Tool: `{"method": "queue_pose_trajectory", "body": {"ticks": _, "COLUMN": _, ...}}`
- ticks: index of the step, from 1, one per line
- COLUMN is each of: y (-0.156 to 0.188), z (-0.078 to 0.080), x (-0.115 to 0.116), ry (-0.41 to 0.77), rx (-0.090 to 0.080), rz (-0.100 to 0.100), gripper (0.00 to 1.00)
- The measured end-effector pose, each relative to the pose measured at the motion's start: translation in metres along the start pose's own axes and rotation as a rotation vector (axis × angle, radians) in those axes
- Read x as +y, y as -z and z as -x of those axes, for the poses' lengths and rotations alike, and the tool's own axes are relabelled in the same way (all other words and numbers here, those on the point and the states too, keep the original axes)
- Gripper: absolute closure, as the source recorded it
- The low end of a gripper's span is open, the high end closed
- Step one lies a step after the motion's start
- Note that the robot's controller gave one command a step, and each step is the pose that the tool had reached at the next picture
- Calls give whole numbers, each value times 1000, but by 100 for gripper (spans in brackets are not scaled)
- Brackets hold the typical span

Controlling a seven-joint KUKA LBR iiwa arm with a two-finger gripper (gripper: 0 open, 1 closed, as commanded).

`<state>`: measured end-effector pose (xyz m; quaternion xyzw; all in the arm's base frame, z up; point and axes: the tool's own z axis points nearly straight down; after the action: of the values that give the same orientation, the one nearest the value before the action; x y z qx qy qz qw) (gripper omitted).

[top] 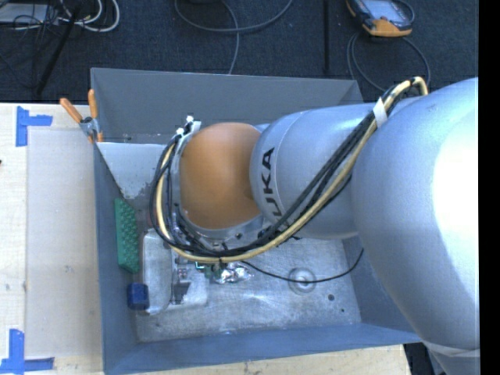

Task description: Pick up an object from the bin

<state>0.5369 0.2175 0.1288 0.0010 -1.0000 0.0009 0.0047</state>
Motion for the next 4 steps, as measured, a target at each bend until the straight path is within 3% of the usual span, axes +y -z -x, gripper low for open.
{"method": "queue_pose_trajectory", "body": {"ticks": 1, "y": -28, "z": 42, "x": -26, "ry": 53, "rx": -29, "rz": 9, "gripper": 0}}
{"method": "queue_pose_trajectory", "body": {"ticks": 2, "y": 29, "z": 38, "x": -80, "ry": 185, "rx": -15, "rz": 0, "gripper": 0}}
{"method": "queue_pose_trajectory", "body": {"ticks": 3, "y": -56, "z": 18, "x": -129, "ry": 347, "rx": -8, "rz": 1, "gripper": 0}}
{"method": "queue_pose_trajectory", "body": {"ticks": 4, "y": -51, "z": 20, "x": -128, "ry": 344, "rx": -16, "rz": 1, "gripper": 100}}
